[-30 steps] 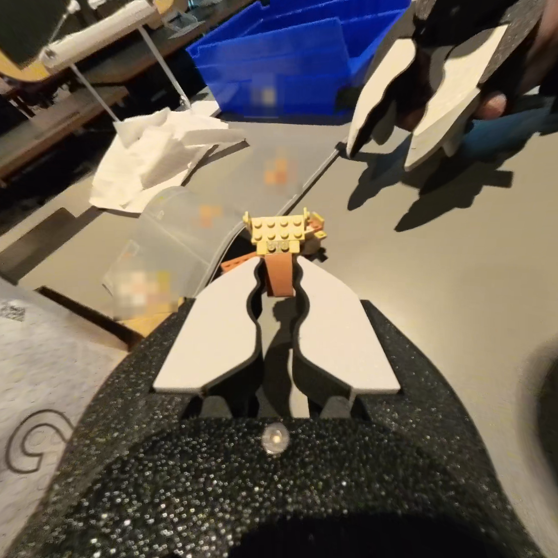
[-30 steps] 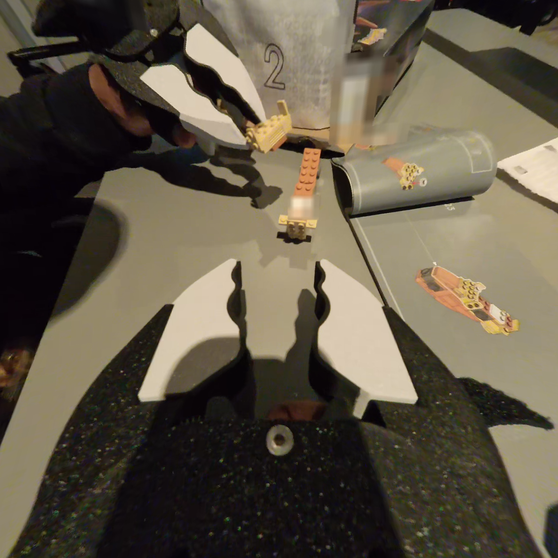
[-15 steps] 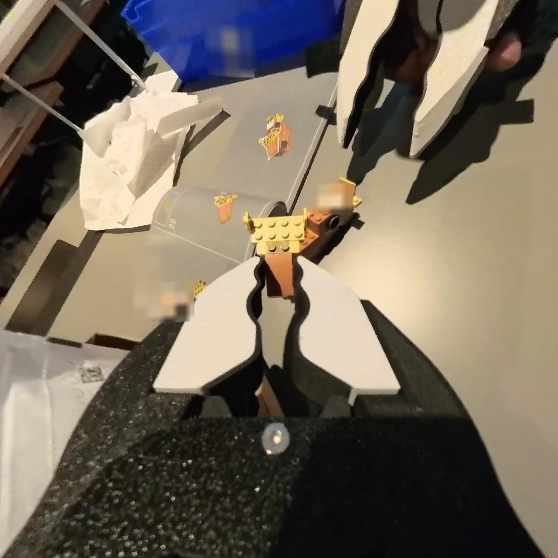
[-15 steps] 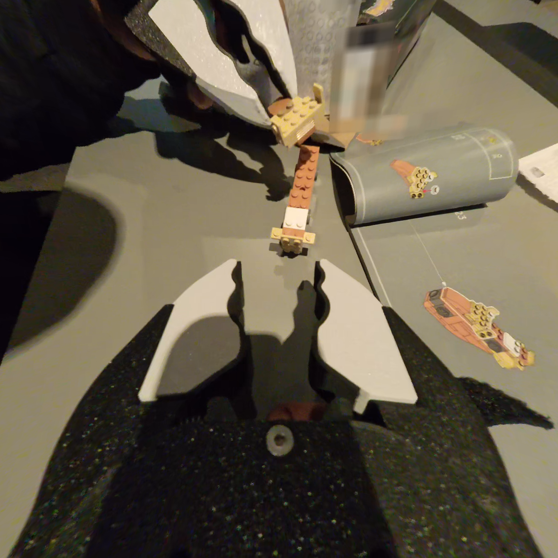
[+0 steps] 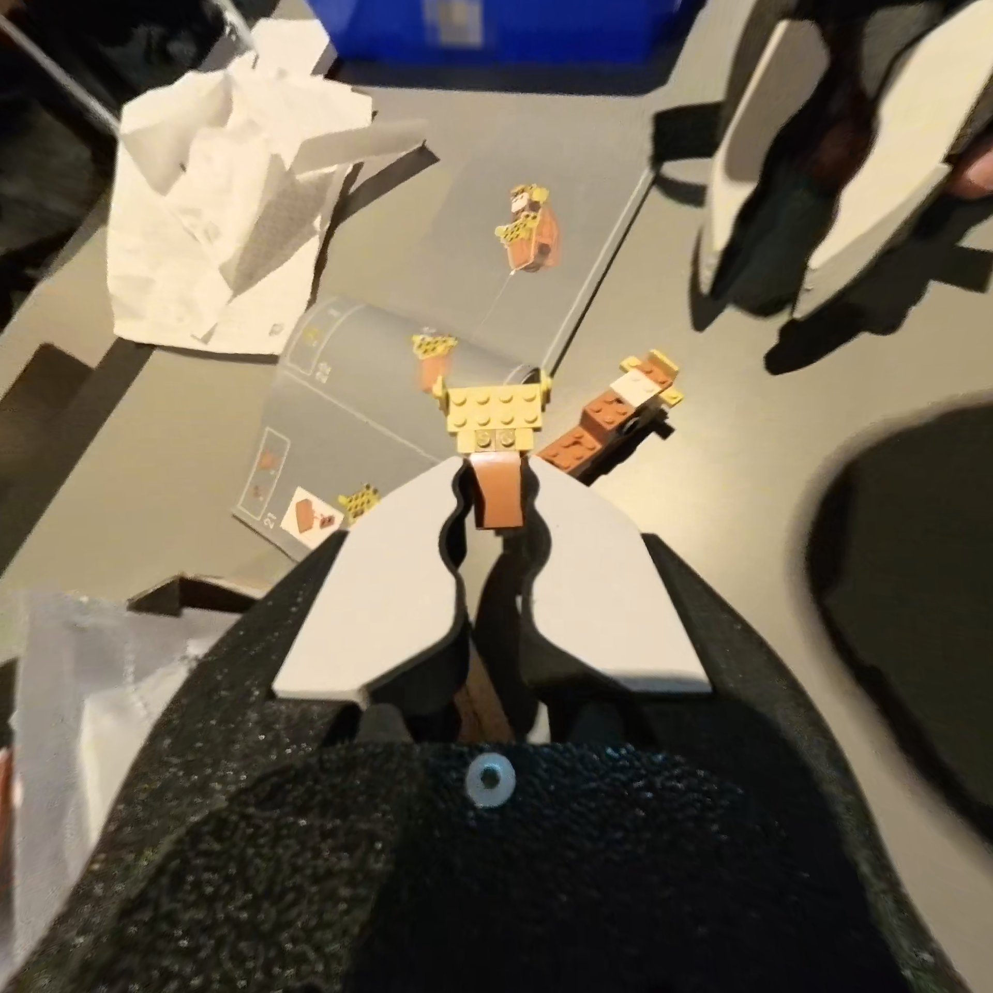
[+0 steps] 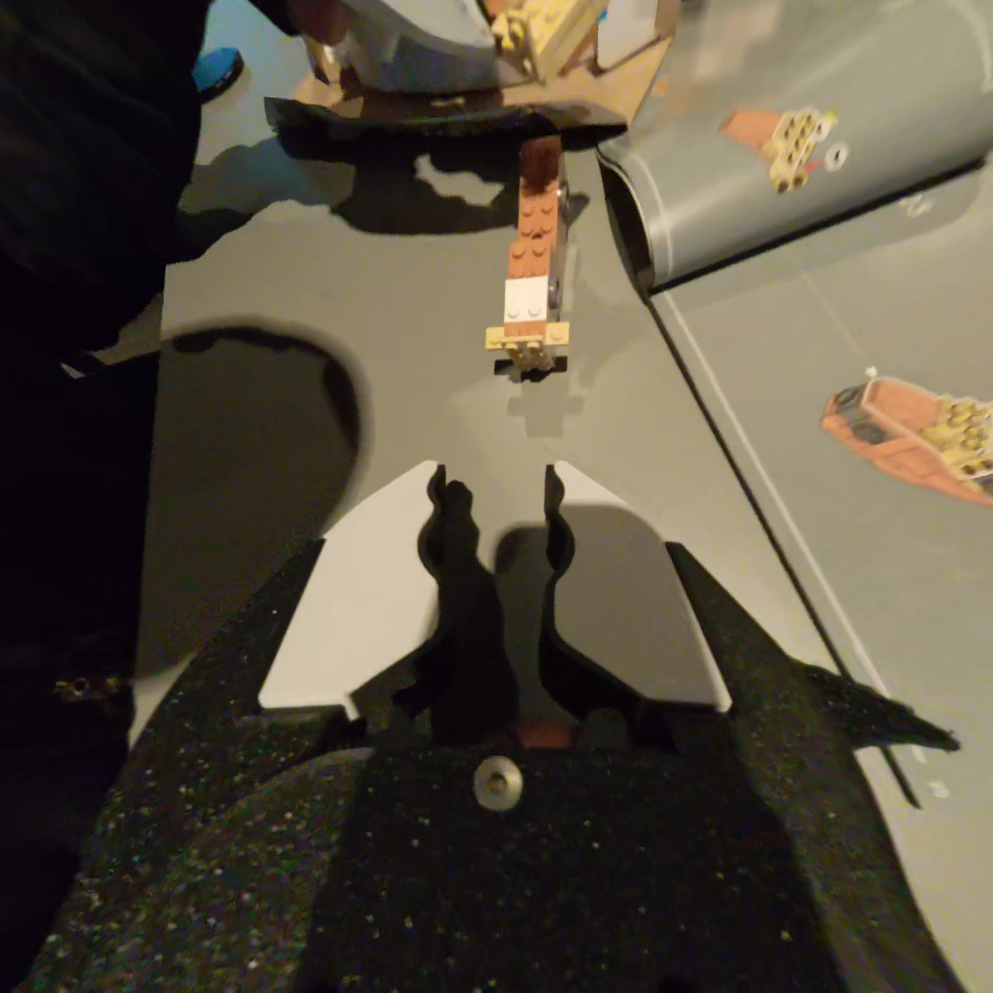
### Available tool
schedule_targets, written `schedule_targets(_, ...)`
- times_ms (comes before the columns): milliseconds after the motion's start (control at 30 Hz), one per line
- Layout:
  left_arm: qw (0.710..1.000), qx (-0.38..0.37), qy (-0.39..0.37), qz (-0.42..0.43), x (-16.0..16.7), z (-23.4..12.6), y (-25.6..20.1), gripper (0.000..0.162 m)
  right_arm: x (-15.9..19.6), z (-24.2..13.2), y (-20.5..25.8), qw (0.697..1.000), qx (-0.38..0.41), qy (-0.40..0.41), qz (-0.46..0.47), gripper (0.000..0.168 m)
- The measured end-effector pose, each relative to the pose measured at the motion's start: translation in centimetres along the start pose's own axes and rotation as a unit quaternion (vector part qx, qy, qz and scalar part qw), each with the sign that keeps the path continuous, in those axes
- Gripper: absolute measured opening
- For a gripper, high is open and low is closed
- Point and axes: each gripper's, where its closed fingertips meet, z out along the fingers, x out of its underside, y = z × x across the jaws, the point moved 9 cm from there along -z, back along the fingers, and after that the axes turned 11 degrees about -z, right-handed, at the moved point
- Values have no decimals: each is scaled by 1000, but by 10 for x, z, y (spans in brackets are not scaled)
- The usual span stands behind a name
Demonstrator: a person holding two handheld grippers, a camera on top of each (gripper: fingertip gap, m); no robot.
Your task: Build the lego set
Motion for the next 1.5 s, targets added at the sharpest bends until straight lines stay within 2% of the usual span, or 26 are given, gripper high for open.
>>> schedule_targets(100, 999, -31, 39, -5, 3, -1, 7, 16, -1, 6, 2, 999, -1, 19, 27, 35)
schedule_targets(267, 993, -67, 96, 9, 8, 2, 7, 16, -4, 17, 8, 998, 24, 52, 22, 36)
schedule_targets(567, 987, -107, 123, -1, 21, 9, 13, 16, -16, 33, 9, 998, 33, 39, 41, 40)
schedule_targets(933, 992, -85, 96, 1, 33, 9, -1, 16, -25, 44, 1, 997, 32, 51, 41, 40)
schedule_targets(1300, 995, -27, 95, 15, 42, -6, -36, 16, -18, 30, -8, 998, -5, 42, 45, 38)
schedule_targets(1400, 994, -50, 96, 5, 39, -18, -33, 16, -17, 28, -6, 998, -21, 32, 39, 38)
schedule_targets(1500, 998, -20, 60, 8, 22, -28, -38, 16, -17, 26, -3, 999, -25, 27, 26, 38)
